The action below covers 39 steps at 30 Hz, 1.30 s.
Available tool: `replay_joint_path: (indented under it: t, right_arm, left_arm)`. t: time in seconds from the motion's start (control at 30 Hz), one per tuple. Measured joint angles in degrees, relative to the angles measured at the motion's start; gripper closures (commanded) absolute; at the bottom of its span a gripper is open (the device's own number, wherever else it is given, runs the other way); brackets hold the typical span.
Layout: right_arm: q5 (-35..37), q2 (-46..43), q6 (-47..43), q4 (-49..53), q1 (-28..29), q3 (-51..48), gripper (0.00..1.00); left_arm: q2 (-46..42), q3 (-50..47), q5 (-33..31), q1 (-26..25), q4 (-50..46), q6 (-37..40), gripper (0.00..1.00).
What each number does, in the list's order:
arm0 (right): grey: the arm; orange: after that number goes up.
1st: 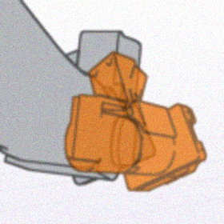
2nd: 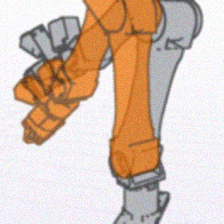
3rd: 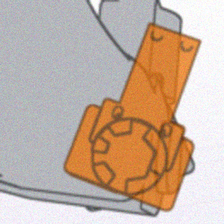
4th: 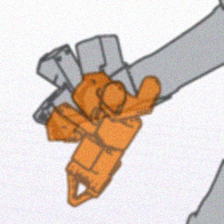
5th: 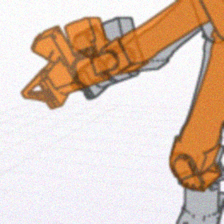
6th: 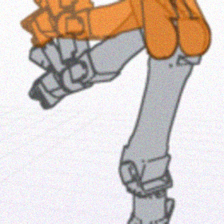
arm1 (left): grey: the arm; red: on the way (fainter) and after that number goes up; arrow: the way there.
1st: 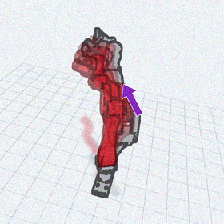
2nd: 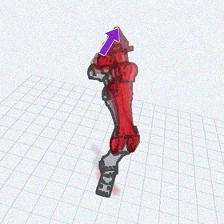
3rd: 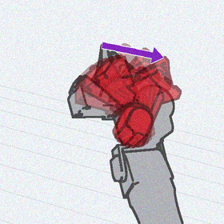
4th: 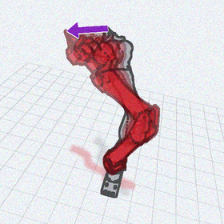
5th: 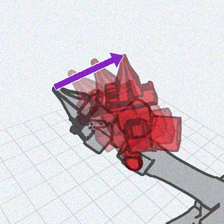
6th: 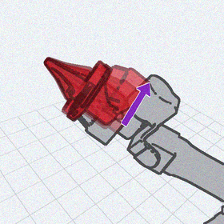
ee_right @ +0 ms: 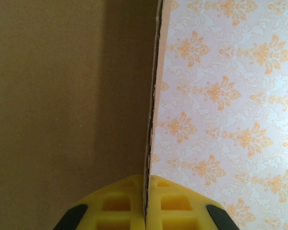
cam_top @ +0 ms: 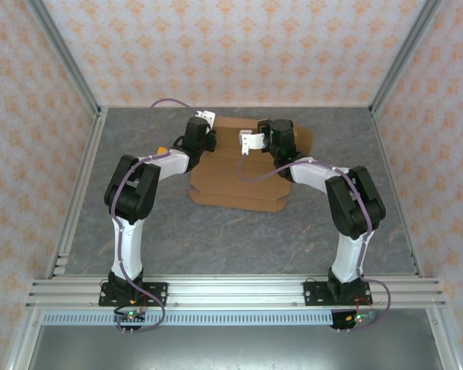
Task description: Fold the paper box
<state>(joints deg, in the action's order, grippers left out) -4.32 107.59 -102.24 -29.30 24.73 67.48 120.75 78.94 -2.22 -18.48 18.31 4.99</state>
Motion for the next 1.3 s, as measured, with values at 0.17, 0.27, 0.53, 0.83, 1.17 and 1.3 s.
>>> replay_joint_path:
  t: [0.17,0.27,0.53,0.83,1.17,1.3]
  right_arm:
    - [0.02,-0.11,0.28,0.42,0.04,0.00,1.00]
    - [0.04,-0.11,0.63,0.83,0.04,0.04,1.00]
    - [0.04,-0.11,0.94,2.12,0.04,0.90,1.00]
    - [0.04,-0.11,1.09,2.54,0.04,1.09,1.00]
    - [-0.44,-0.11,1.07,2.82,0.04,1.64,1.00]
    - [-0.59,-0.11,1.07,2.99,0.33,1.86,1.00]
  left_arm:
    - [0.00,0.02,-0.81,-0.11,-0.13,0.22,0.64]
    - [-0.02,0.11,1.33,0.81,-0.68,-0.17,0.57]
    - [-0.28,0.11,8.24,3.43,-1.44,-1.33,0.50]
    - [-0.28,0.07,11.06,4.50,-2.27,-4.63,0.44]
    - [-0.59,-2.73,16.83,6.78,-0.44,-7.89,0.36]
    - [-0.83,-3.15,18.71,7.45,-0.46,-8.20,0.39]
